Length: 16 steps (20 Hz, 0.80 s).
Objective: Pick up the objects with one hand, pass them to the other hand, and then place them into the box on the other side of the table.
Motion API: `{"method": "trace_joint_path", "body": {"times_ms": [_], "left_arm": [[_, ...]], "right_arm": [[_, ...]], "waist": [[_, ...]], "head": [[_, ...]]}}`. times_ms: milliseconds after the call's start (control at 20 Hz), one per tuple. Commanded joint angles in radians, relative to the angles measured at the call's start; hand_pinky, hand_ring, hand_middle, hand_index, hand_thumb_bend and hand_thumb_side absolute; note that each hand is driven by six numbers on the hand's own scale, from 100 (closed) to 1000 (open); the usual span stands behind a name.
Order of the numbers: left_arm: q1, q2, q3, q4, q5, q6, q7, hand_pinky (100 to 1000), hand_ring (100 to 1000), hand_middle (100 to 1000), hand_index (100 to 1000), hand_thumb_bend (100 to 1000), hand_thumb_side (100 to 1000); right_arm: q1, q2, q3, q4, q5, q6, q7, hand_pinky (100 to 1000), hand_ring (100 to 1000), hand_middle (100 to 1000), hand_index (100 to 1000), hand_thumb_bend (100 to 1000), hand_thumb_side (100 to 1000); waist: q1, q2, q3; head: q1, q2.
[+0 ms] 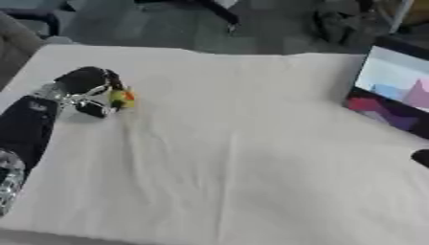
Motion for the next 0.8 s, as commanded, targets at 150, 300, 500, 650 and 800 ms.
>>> {"method": "trace_joint_path", "body": {"times_ms": [150, 300, 500, 650, 800], "left_arm": [[-0.01, 0.028, 0.002, -0.045, 0.031, -0.06, 0.058, 565, 422, 364, 470, 100, 251], [-0.012, 0.024, -0.005, -0.073, 0.062, -0.11, 0.071, 565, 420, 364, 471, 100, 248], [-0.016, 0.016, -0.025, -0.13, 0.13, -0.17, 0.05, 561, 412, 357, 464, 100, 244], [-0.008, 0.002, -0.074, -0.206, 0.217, -0.176, 0.013, 551, 393, 340, 449, 100, 244], [0.006, -0.016, -0.152, -0.316, 0.348, -0.177, -0.058, 548, 384, 333, 442, 100, 245]], "right_arm": [[-0.014, -0.019, -0.001, -0.018, 0.0, 0.002, 0.012, 669, 765, 1000, 821, 808, 1000], [-0.013, -0.028, 0.002, -0.018, -0.003, -0.002, 0.019, 679, 765, 1000, 823, 797, 1000], [-0.007, -0.045, 0.007, -0.018, -0.012, -0.011, 0.03, 692, 764, 1000, 825, 772, 1000], [-0.003, -0.062, 0.014, -0.018, -0.018, -0.021, 0.039, 703, 762, 1000, 828, 750, 1000], [-0.006, -0.085, 0.029, -0.018, -0.032, -0.039, 0.054, 726, 761, 1000, 830, 722, 1000]], "waist": [[-0.001, -0.024, 0.01], [0.001, -0.033, 0.021], [-0.001, -0.048, 0.042], [-0.001, -0.064, 0.061], [0.001, -0.077, 0.084]], "head": [[-0.019, -0.002], [-0.036, 0.004], [-0.074, 0.017], [-0.114, 0.034], [-0.165, 0.049]]}}
